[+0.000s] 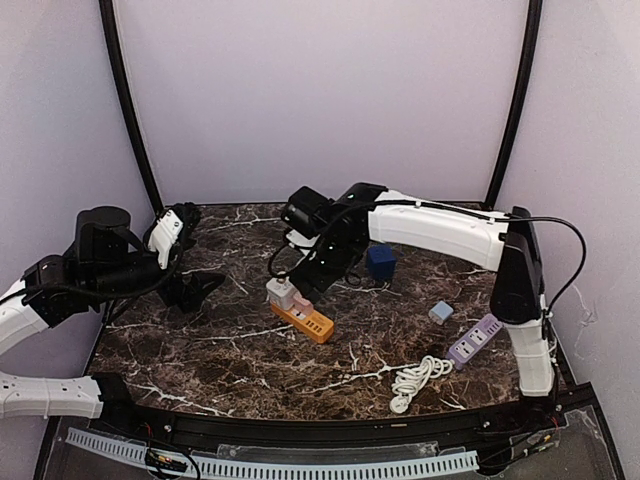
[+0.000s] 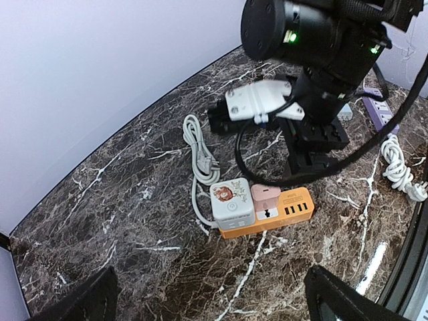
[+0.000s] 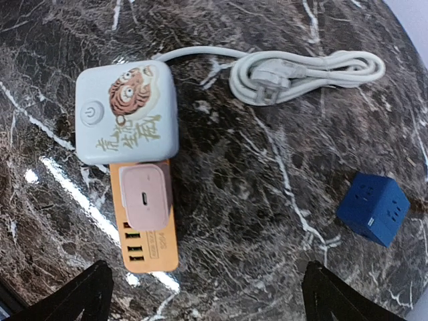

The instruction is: Insert the plug

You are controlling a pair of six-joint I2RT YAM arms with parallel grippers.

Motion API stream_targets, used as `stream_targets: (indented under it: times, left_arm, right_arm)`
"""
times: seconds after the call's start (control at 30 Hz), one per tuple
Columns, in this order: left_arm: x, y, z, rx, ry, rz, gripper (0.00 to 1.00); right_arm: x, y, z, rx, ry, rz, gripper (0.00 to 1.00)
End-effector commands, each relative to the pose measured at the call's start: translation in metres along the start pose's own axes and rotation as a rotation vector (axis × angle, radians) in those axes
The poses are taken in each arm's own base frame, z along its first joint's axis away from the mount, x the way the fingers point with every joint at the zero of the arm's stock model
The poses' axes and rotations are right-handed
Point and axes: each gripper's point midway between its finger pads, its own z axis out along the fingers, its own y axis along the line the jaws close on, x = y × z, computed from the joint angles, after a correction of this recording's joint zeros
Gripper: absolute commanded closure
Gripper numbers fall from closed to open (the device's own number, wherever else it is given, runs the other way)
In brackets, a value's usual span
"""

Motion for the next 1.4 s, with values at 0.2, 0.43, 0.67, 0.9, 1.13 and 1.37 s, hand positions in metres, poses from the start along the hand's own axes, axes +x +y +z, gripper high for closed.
stream_targets:
  times: [0.2, 0.43, 0.67, 0.9, 1.13, 1.37]
  left_arm:
    - [-0.001, 0.001, 0.001, -0.004, -0.003, -0.028, 0.01]
    - [-0.005, -0.001, 0.008, 0.008, -0.003, -0.021, 0.01]
    - [-0.006, -0.007, 0.016, 0.039, -0.001, -0.027, 0.01]
    - [-0.011, -0.010, 0.021, 0.060, 0.002, -0.028, 0.01]
    - [-0.009, -0.009, 0.014, 0.054, 0.008, -0.046, 0.01]
    - [-0.004, -0.004, 0.003, 0.029, 0.006, -0.069, 0.01]
  right_arm:
    - [0.038, -0.078, -0.059, 0.226, -0.098, 0.501, 0.01]
    - [0.136, -0.129, -0.056, 0.264, 0.056, 1.003, 0.07]
    - [0.240, -0.142, -0.045, 0.270, 0.313, 1.365, 0.04]
    - [0.276, -0.143, -0.037, 0.191, 0.320, 1.541, 0.03]
    - [0.308, -0.146, -0.025, 0.165, 0.322, 1.643, 0.06]
    - [0.327, -0.149, -0.011, 0.136, 0.320, 1.688, 0.15]
